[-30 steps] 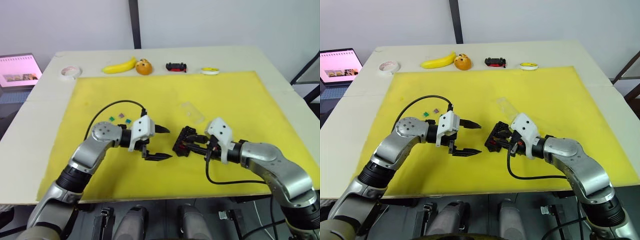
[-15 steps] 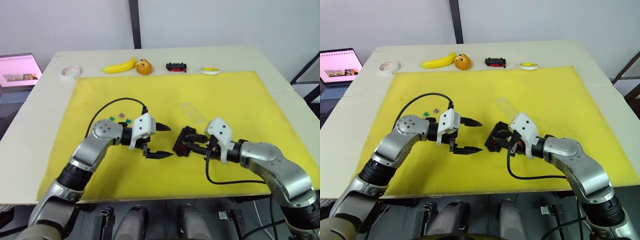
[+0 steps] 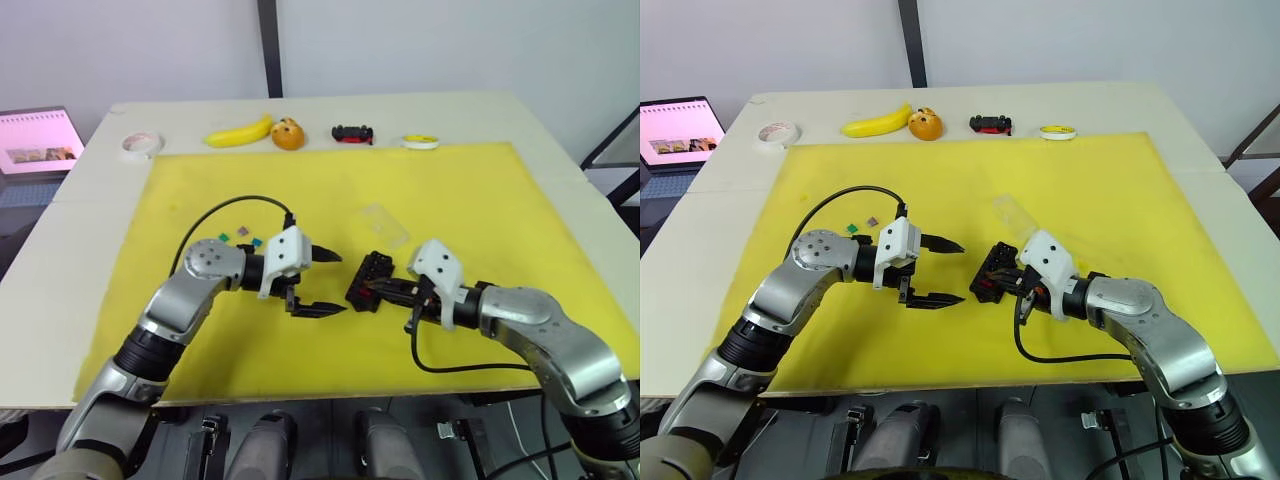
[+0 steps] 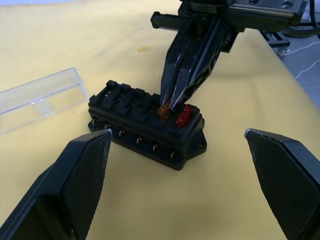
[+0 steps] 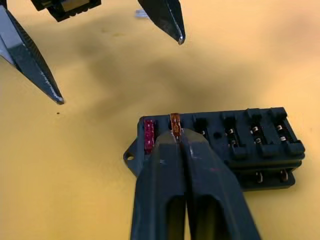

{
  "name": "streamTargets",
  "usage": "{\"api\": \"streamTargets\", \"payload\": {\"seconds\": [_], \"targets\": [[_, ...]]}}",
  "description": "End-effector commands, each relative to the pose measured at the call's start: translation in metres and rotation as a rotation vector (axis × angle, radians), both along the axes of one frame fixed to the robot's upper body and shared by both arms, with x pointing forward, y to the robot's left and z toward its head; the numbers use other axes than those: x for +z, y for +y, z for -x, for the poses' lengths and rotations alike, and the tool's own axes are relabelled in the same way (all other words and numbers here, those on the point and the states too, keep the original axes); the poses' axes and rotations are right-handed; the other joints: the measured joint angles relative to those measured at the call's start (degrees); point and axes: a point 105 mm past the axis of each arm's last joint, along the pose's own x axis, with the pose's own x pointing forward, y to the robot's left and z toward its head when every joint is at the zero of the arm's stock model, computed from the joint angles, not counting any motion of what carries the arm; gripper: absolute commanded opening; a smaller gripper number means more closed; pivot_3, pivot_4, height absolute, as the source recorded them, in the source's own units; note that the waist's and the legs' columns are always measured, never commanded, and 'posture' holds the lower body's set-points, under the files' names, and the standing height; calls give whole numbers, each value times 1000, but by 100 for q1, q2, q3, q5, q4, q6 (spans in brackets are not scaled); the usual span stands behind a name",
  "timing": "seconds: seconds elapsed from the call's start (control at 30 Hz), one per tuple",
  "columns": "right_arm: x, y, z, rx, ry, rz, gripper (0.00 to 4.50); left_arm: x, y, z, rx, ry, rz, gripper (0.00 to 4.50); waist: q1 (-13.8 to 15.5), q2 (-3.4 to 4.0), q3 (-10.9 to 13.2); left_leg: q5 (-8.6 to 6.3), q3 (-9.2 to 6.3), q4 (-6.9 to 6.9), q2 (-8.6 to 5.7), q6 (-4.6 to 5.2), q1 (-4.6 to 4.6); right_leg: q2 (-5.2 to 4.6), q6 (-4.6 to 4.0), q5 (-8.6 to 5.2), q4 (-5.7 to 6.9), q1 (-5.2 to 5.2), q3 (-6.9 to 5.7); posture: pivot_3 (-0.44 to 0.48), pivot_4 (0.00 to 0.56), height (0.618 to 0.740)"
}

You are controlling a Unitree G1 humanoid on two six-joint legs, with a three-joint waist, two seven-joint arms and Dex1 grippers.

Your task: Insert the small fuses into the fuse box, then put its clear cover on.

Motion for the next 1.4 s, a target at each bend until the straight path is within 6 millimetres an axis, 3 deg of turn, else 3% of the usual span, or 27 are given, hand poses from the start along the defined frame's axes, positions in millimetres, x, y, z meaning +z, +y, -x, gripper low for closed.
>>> {"api": "streamTargets", "payload": {"seconds": [0.03,0.33,0.57,1.4], "targets": [[17,5,3,34,-56,-16,43,7,2,0,-3,-37,6,4500,0,0,0,0,0,0,0,0,0,0,0,0,0,0,0,0,150,740],[30,5,3,74,-94,17,43,6,0,1,-8,-35,6,4500,4,0,0,-1,-1,0,0,1,0,0,0,0,0,1,-1,0,150,740],[20,-3,0,67,-76,65,43,2,-1,5,-21,-35,3,4500,-1,0,0,-1,0,1,0,3,0,0,0,0,0,1,-1,0,150,740],[9,1,-4,48,-48,53,43,3,-1,5,-9,-38,6,4500,1,0,0,-1,0,2,0,1,0,0,0,0,0,1,-1,0,150,740]]}}
